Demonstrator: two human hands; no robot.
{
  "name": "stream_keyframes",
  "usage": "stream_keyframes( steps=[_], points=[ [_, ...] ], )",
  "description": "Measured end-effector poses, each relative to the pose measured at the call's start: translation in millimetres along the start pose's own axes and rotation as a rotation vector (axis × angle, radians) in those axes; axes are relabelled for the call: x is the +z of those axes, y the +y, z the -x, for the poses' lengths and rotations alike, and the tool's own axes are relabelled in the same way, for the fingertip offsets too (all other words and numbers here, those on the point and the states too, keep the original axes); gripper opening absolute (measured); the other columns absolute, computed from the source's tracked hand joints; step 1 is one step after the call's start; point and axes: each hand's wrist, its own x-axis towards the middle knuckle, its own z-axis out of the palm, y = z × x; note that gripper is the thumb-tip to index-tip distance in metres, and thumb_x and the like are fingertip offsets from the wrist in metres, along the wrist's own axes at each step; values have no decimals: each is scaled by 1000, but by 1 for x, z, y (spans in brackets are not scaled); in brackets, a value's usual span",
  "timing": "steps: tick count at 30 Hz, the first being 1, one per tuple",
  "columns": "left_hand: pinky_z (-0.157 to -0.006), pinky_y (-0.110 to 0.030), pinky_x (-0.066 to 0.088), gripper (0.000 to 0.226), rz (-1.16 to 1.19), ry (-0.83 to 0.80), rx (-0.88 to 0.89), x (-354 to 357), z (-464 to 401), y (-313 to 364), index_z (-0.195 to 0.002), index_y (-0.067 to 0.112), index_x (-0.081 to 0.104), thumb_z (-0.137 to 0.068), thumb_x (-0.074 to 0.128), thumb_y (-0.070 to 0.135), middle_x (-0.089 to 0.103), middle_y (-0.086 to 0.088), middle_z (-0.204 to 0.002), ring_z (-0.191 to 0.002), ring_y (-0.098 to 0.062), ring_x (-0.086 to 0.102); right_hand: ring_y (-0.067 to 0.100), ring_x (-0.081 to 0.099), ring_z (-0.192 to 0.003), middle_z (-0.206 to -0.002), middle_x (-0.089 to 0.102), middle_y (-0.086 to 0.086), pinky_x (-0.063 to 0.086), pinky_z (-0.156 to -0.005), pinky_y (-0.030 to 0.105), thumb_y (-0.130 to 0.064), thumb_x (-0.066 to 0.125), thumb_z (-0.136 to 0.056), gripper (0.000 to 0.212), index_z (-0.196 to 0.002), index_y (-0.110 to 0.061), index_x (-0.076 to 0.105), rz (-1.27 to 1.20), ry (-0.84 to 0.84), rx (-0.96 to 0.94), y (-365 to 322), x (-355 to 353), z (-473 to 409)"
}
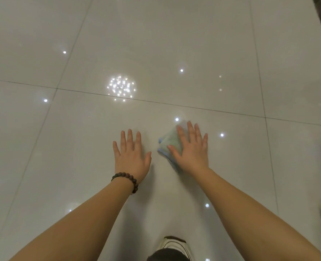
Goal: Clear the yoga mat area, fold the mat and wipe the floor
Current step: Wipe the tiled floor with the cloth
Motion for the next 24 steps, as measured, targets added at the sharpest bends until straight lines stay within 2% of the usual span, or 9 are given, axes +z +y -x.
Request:
stream_keyframes(
  steps=[5,7,10,13,17,19,21,22,24],
  points=[
    [-116,-54,-11,81,-6,-5,-60,33,-12,1,-150,18,-18,-85,-2,64,-20,-10,-159,-144,-26,-24,22,-16,-146,-160,-5,-4,-11,-113,56,-71,25,-88,66,-148,-45,13,42,-10,-87,2,27,-10],
    [-116,-55,-10,81,13,-24,-105,40,-14,-1,-146,20,-25,-84,-6,67,-24,-10,-157,-143,-25,-26,24,-14,-146,-160,-4,-5,-11,-114,56,-74,22,-86,66,-147,-48,13,53,13,-24,33,25,-10],
    [-116,-57,-9,82,-16,6,-114,46,-16,-2,-148,18,-25,-87,-1,69,-24,-10,-157,-144,-27,-25,26,-15,-145,-160,-11,-6,-11,-113,57,-76,11,-84,67,-146,-51,2,79,26,252,99,14,-13],
    [-116,-58,-5,83,-35,43,-111,51,-16,-1,-152,15,-13,-90,9,67,-13,-12,-159,-146,-28,-17,27,-5,-146,-160,-4,-5,0,-113,59,-76,11,-84,68,-147,-49,9,70,46,501,139,1,-27],
    [-116,-59,-2,84,-42,66,-107,54,-17,-2,-153,13,-3,-90,16,65,-5,-14,-160,-148,-29,-10,32,-4,-146,-161,0,1,2,-111,63,-73,18,-87,69,-148,-43,15,-122,135,857,89,-8,-87],
    [-116,-59,0,85,-45,59,-106,55,-17,-2,-153,11,-1,-90,20,64,-3,-14,-160,-148,-29,-8,32,-7,-146,-161,-1,1,-2,-111,62,-73,17,-87,68,-148,-43,13,-74,124,611,20,0,-113],
    [-115,-61,3,86,-61,52,-109,55,-18,-2,-153,10,1,-90,24,63,-2,-14,-160,-148,-30,-7,32,-11,-145,-161,-2,0,-8,-111,61,-71,15,-88,66,-148,-44,12,1,67,157,-49,11,-121],
    [-115,-61,4,86,-67,38,-114,54,-17,-2,-153,10,1,-89,25,63,-3,-14,-160,-148,-30,-6,31,-11,-145,-161,-2,-1,-9,-111,60,-69,16,-89,64,-148,-44,14,26,13,-18,-69,13,-120],
    [-115,-61,5,86,-69,34,-111,53,-17,-3,-153,10,1,-89,26,63,-3,-14,-160,-148,-31,-6,28,-6,-146,-161,3,-3,-5,-112,59,-67,21,-89,61,-146,-45,22,46,-14,-200,-64,12,-122]
  ],
)
